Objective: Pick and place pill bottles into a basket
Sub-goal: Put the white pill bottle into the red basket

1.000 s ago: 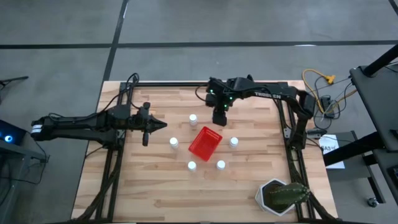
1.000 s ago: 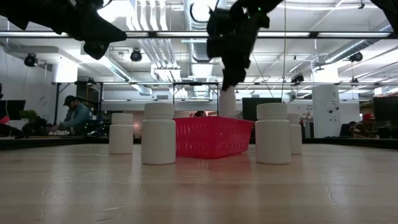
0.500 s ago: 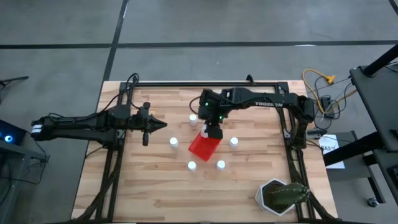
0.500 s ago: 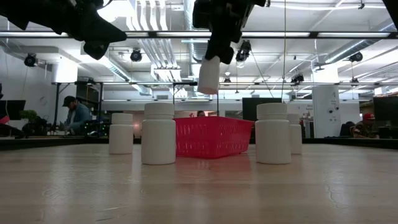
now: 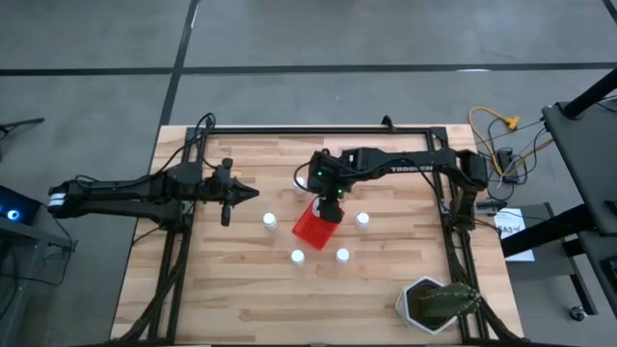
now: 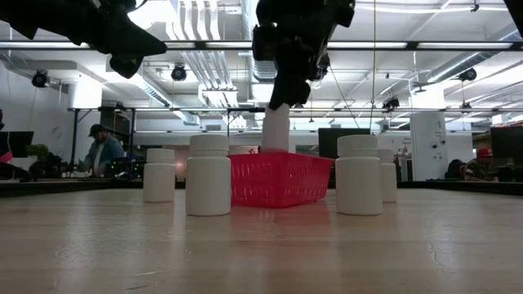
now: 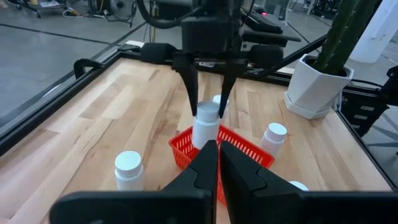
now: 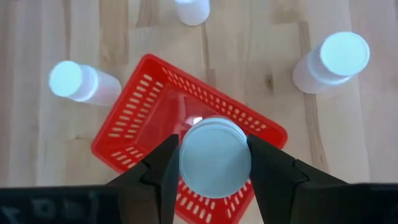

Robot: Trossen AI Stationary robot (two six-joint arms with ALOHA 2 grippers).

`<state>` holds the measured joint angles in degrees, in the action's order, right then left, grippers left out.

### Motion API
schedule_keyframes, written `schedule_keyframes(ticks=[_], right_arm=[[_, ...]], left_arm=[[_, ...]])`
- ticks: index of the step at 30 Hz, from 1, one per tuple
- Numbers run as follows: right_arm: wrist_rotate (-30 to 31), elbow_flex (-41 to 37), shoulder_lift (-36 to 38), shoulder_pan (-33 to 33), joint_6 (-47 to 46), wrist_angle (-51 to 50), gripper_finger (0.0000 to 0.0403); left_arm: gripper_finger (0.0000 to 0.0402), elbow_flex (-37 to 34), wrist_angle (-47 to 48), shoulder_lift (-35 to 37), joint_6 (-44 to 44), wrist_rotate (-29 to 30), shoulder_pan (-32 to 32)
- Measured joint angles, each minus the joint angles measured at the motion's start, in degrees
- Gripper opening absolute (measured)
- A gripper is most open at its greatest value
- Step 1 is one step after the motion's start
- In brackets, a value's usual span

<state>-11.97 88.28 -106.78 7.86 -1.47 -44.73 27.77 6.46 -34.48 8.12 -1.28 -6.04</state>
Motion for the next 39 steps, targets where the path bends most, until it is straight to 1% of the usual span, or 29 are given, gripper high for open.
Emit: schedule_keyframes(ticks=[12, 15, 19, 22, 28, 39], right_arm=[[0.30, -6.63, -0.07, 0.99, -3.31, 6.63, 0.0145], [1.69, -8.13, -0.07, 1.07, -4.40, 8.05, 0.0145], [1.97, -9.87, -0.08, 1.61, -4.72, 9.31, 0.0145], [3.14, -10.09, -0.09, 1.77, -5.26, 10.12, 0.0145], [3.15, -10.46, -0.09, 2.48, -6.85, 12.83, 0.0145], [3.15, -13.34, -0.09, 2.99, -8.05, 13.87, 0.0145]], left_arm=[[0.0000, 0.00, 0.00, 0.00, 0.00, 0.05, 0.00], [0.0000, 0.00, 0.02, 0.00, 0.00, 0.05, 0.00], [0.0000, 0.00, 0.00, 0.00, -0.02, 0.05, 0.00], [0.0000, 0.00, 0.00, 0.00, -0.02, 0.04, 0.02], [0.0000, 0.00, 0.00, 0.00, 0.00, 0.02, 0.00], [0.0000, 0.00, 0.00, -0.02, 0.00, 0.02, 0.00]])
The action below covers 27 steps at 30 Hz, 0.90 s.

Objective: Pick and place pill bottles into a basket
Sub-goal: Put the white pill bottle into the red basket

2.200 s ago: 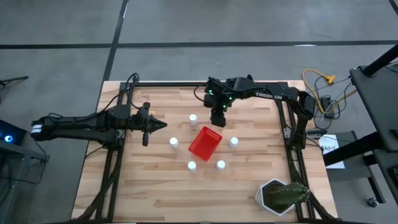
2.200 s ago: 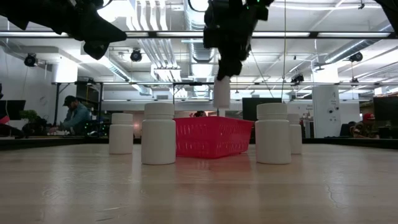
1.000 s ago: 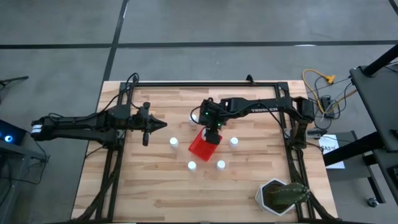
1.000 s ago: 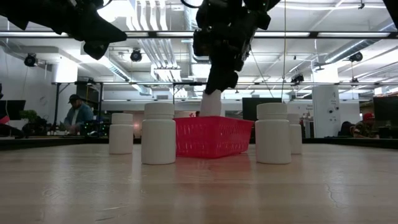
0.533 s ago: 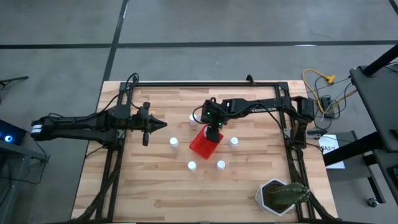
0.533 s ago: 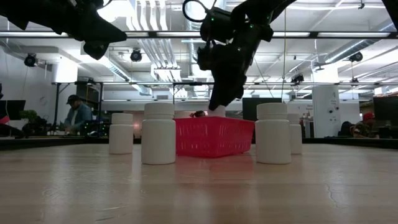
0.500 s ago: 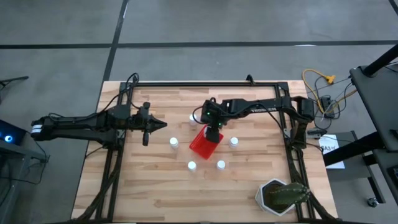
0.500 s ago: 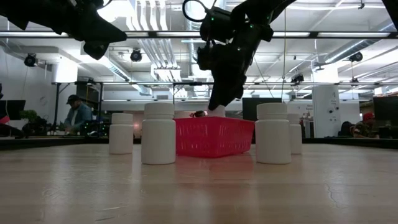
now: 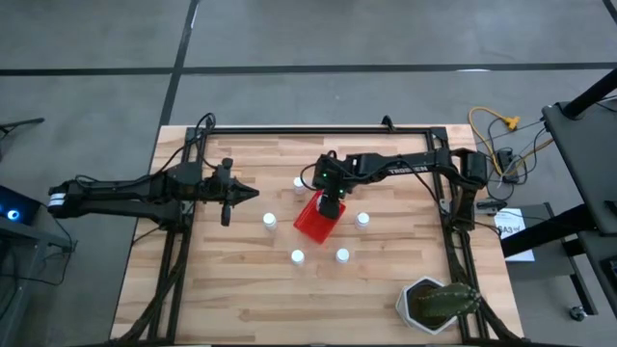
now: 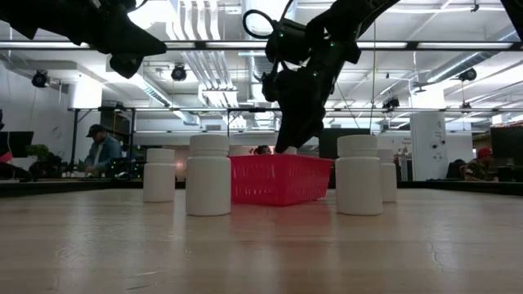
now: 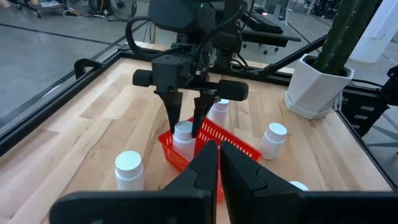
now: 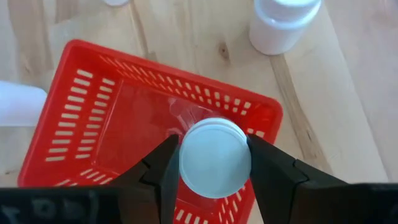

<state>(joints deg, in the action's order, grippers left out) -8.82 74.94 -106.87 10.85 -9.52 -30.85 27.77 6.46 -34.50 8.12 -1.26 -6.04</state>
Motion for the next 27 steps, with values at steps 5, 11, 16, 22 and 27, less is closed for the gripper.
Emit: schedule_keyframes(ticks=[5, 11, 16, 22, 27], right_arm=[[0.08, -0.18, 0.01, 0.02, 0.00, 0.35, 0.0145], [1.34, -0.18, 0.00, 0.13, 0.02, 1.46, 0.0145], [1.31, -0.18, 0.00, 0.30, 0.30, 1.88, 0.0145], [1.28, -0.18, 0.00, 0.31, 0.46, 1.86, 0.0183], [1.27, -0.18, 0.00, 0.31, 0.46, 1.86, 0.0196]], left_arm=[[0.0000, 0.00, 0.00, 0.00, 0.00, 0.00, 0.01], [0.0000, 0.00, 0.00, 0.02, -0.02, 0.00, 0.00], [0.0000, 0.00, 0.00, 0.00, 0.00, 0.00, 0.01], [0.0000, 0.00, 0.00, 0.00, 0.00, -0.02, 0.01], [0.0000, 0.00, 0.01, 0.00, 0.00, -0.02, 0.01]])
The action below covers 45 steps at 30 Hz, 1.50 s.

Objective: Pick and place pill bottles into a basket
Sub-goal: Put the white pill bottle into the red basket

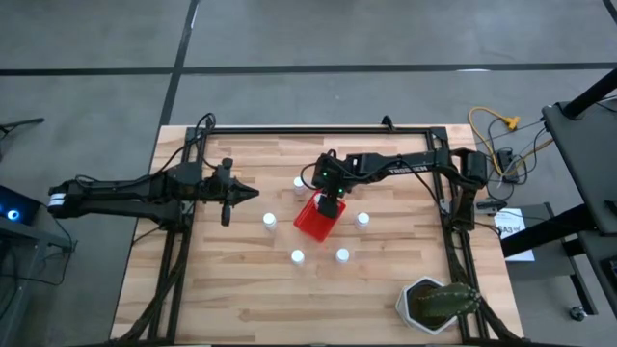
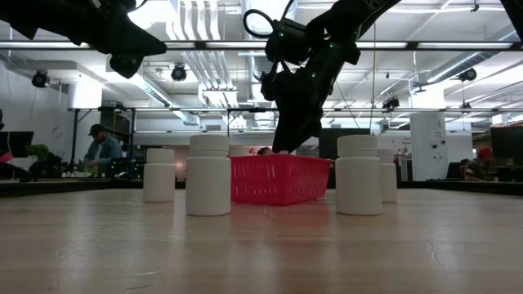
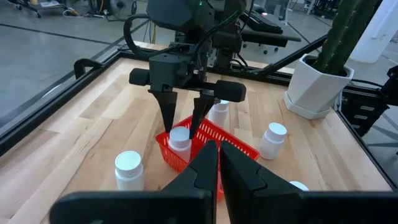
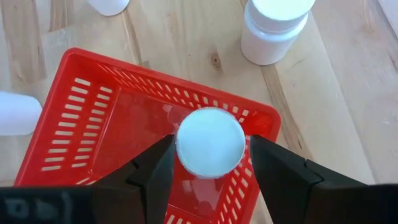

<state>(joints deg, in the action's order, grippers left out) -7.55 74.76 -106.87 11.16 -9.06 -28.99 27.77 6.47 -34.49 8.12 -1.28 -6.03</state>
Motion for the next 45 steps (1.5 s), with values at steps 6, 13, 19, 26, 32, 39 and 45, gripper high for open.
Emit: schedule_keyframes(ticks=[6, 13, 19, 26, 32, 39, 45], right_arm=[[-0.02, 0.00, 0.00, 0.00, 0.00, 0.06, 0.0182], [-0.58, 0.74, 0.02, 0.02, -0.35, -0.84, 0.0171], [-5.47, 2.54, 0.02, 0.00, 1.37, -0.82, 0.0178], [-4.53, 2.64, 0.09, 1.19, 1.77, -1.30, 0.0197], [-4.48, 2.29, 0.09, 1.98, 2.14, -2.37, 0.0201], [-6.94, 2.80, 0.25, 2.04, 1.07, -2.38, 0.0201], [-12.02, 2.80, 0.31, 1.80, -1.13, -2.45, 0.0201]], left_arm=[[0.0000, 0.00, 0.01, -0.01, 0.00, 0.00, 0.01], [0.0000, 0.00, 0.00, -0.01, 0.02, 0.00, -0.01], [0.0000, 0.00, 0.00, -0.01, 0.02, 0.00, -0.01], [0.0000, 0.00, -0.01, 0.01, 0.28, 0.00, -0.01], [0.0000, 0.00, 0.01, 0.01, 0.39, 0.00, 0.00], [0.0000, 0.00, 0.01, 0.01, 0.39, 0.00, -0.01], [0.0000, 0.00, 0.01, 0.01, 0.39, 0.00, -0.01]])
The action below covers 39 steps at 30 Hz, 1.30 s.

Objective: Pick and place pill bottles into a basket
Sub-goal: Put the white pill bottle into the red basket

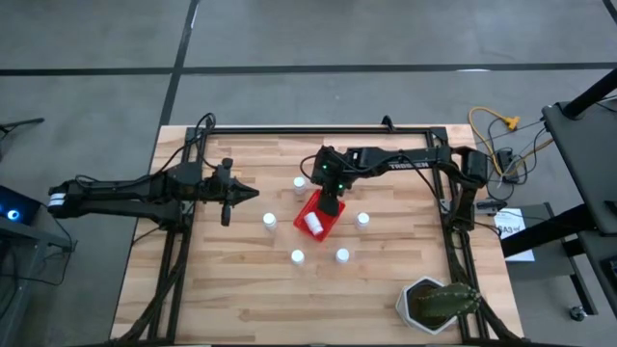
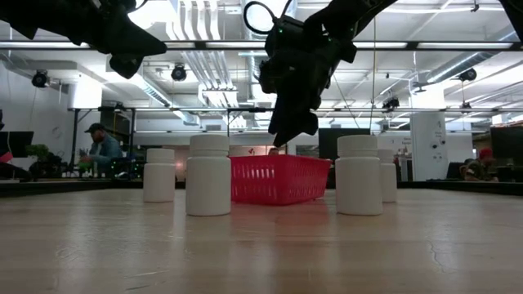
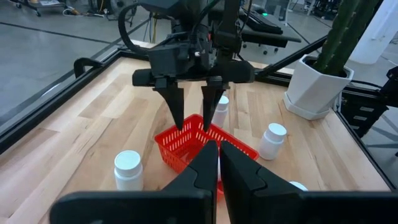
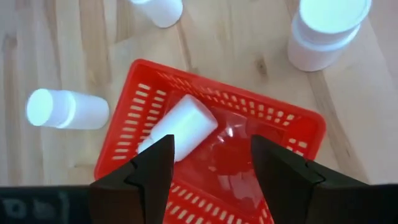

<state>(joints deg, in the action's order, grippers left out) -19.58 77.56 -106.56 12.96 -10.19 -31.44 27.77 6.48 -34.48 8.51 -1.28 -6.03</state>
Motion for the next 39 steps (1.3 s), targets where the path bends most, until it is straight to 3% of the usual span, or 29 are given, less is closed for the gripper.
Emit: schedule_keyframes(ticks=[9, 19, 28, 33, 37, 39], right_arm=[[-6.11, 0.00, 0.01, -1.49, -1.71, 0.13, 0.0201], [-6.28, 0.30, 0.09, -5.21, -2.89, 0.30, 0.0201], [-6.00, 6.96, 1.22, -6.49, -2.92, 0.22, 0.0201], [1.63, 10.30, 5.66, -6.45, -0.80, 0.39, 0.0201], [10.24, 9.83, 12.13, -6.42, 2.47, 0.77, 0.0198], [11.59, 8.60, 15.65, -6.08, 3.41, 1.29, 0.0185]], left_arm=[[0.0000, 0.00, 0.02, 0.00, 0.00, 0.00, -0.01], [0.0000, 0.00, 0.00, 0.00, 0.05, 0.06, 0.00], [0.0004, 0.37, 0.07, -0.02, -1.25, 0.02, -0.01], [0.0037, 1.70, 0.02, -0.02, -1.66, 0.02, -0.01], [0.0067, 2.32, -0.10, 0.00, -1.75, 0.02, -0.01], [0.0078, 2.31, -0.09, 0.03, -1.78, 0.02, -0.01]])
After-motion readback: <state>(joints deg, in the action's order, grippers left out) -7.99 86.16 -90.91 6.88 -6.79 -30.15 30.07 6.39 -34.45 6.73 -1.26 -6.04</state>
